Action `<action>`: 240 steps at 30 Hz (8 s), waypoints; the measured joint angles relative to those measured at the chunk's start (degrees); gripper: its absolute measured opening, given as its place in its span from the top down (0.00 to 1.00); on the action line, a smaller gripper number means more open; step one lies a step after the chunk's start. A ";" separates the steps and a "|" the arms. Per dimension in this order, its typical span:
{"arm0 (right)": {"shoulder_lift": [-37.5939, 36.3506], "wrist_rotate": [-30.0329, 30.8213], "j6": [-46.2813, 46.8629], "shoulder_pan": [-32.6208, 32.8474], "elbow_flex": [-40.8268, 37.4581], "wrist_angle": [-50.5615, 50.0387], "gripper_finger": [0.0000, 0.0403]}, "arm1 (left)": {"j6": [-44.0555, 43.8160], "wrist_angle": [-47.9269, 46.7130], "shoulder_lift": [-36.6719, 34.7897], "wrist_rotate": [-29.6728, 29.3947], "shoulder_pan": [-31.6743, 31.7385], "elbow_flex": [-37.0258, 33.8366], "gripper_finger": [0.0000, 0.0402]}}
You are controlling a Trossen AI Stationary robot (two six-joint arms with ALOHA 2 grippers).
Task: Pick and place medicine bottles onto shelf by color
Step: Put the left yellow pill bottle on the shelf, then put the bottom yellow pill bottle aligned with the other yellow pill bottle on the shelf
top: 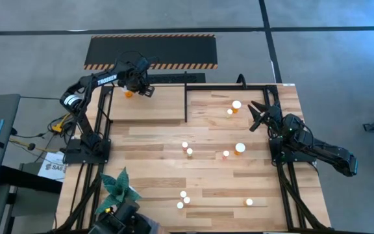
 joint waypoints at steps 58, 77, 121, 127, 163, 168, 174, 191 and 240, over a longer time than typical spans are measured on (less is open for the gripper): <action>-0.02 0.00 0.00 0.02 0.02 0.00 0.66 | 5.13 3.32 -14.30 0.37 -4.62 0.11 0.47; -0.02 0.00 0.02 0.02 0.01 -0.02 0.66 | 8.38 10.19 -17.97 -8.50 -43.26 -7.40 0.47; -0.02 0.00 0.02 0.00 0.02 0.00 0.66 | 17.94 85.02 3.09 10.22 -55.15 -29.06 0.47; -0.02 0.00 0.00 0.01 0.02 0.00 0.66 | 14.30 80.64 3.69 10.34 -55.80 -27.96 0.47; -0.01 0.00 0.01 0.00 0.02 0.00 0.66 | 18.03 71.30 0.12 4.32 -56.87 -28.19 0.49; -0.02 0.00 0.01 0.01 0.01 0.00 0.66 | 17.99 71.10 -1.29 4.32 -57.25 -28.04 0.49; -0.02 0.00 0.02 0.00 0.02 0.00 0.66 | 18.01 71.88 -1.27 4.77 -57.49 -28.07 0.49; -0.02 0.00 0.00 0.02 0.00 0.00 0.66 | 15.00 72.46 -0.85 0.29 -59.39 -27.98 0.49; 0.00 0.00 0.00 0.04 0.01 0.01 0.66 | 8.30 74.46 2.93 -1.76 -60.22 -27.91 0.79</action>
